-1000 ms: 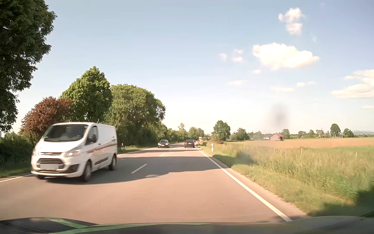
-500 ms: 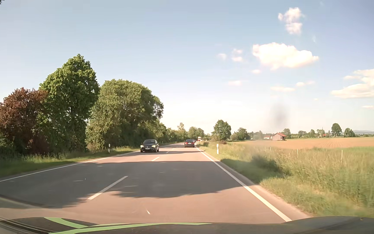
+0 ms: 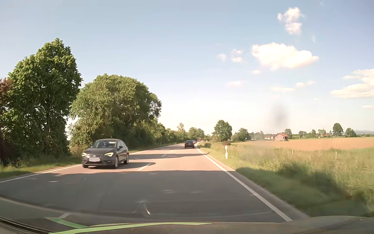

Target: Follow the waypoints while adhering to traffic rules and regulations

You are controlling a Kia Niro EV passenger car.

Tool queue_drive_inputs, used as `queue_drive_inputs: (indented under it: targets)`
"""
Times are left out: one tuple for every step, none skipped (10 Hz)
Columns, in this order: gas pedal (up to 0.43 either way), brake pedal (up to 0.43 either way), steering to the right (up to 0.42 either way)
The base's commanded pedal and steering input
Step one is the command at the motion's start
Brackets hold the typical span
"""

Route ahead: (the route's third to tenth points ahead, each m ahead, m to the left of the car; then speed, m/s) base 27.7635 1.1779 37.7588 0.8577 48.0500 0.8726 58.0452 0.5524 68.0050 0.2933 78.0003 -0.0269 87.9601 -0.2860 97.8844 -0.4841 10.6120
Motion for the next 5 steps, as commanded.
queue_drive_inputs:
  targets:
    - [0.130,0.000,-0.001]
    - [0.130,0.000,-0.001]
    - [0.130,0.000,-0.001]
    - [0.130,0.000,-0.001]
    - [0.130,0.000,-0.001]
